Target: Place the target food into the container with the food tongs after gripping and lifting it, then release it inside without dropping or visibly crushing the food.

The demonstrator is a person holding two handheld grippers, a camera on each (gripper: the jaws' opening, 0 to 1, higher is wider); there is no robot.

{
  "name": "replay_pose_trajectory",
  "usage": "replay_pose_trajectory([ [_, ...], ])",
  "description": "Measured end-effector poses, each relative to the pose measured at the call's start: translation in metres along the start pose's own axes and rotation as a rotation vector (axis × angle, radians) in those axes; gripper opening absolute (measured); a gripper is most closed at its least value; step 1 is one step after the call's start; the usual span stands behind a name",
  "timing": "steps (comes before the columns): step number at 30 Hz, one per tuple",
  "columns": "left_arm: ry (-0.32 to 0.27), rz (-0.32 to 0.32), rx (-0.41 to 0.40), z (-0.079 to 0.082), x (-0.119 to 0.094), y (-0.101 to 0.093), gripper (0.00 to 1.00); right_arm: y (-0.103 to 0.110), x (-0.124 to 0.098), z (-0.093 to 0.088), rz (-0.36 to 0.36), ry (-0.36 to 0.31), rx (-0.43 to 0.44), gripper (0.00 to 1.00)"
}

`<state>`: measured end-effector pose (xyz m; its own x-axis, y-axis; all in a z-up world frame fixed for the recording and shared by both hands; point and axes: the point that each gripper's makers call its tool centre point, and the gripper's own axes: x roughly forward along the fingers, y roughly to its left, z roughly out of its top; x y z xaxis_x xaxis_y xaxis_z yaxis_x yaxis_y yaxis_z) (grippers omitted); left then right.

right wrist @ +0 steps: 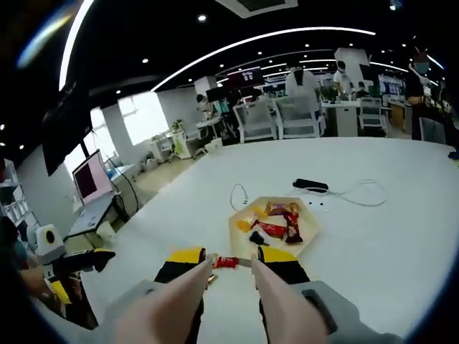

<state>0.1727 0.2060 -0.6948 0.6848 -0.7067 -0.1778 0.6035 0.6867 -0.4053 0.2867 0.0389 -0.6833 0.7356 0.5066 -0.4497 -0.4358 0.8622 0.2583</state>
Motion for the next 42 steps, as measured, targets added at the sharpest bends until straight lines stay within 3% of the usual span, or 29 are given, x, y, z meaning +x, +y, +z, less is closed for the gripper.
replay_pose_trajectory([
  [8, 0.016, 0.024, -0.013, -0.008, -0.002, 0.007, 0.99, 0.009, 0.011, -0.014, 0.02, 0.037, -0.056, 0.28],
  [11, 0.02, 0.032, -0.012, -0.01, -0.004, 0.008, 0.99, 0.018, 0.014, -0.022, 0.061, 0.057, -0.008, 0.28],
  [26, -0.055, 0.14, -0.006, -0.001, -0.024, 0.033, 0.99, 0.036, 0.033, -0.035, 0.091, 0.123, 0.004, 0.29],
  [28, -0.022, 0.165, 0.041, -0.006, -0.025, 0.037, 0.99, 0.027, 0.037, -0.039, 0.011, 0.121, 0.055, 0.28],
  [30, -0.018, 0.176, 0.058, -0.006, -0.025, 0.037, 0.99, 0.025, 0.039, -0.045, -0.009, 0.142, 0.115, 0.28],
  [34, -0.042, 0.174, 0.04, -0.003, -0.025, 0.034, 0.99, 0.029, 0.04, -0.052, -0.011, 0.154, 0.13, 0.29],
  [42, 0.02, 0.137, 0.037, -0.027, -0.018, 0.026, 0.99, 0.036, 0.037, -0.078, -0.005, 0.182, 0.227, 0.29],
])
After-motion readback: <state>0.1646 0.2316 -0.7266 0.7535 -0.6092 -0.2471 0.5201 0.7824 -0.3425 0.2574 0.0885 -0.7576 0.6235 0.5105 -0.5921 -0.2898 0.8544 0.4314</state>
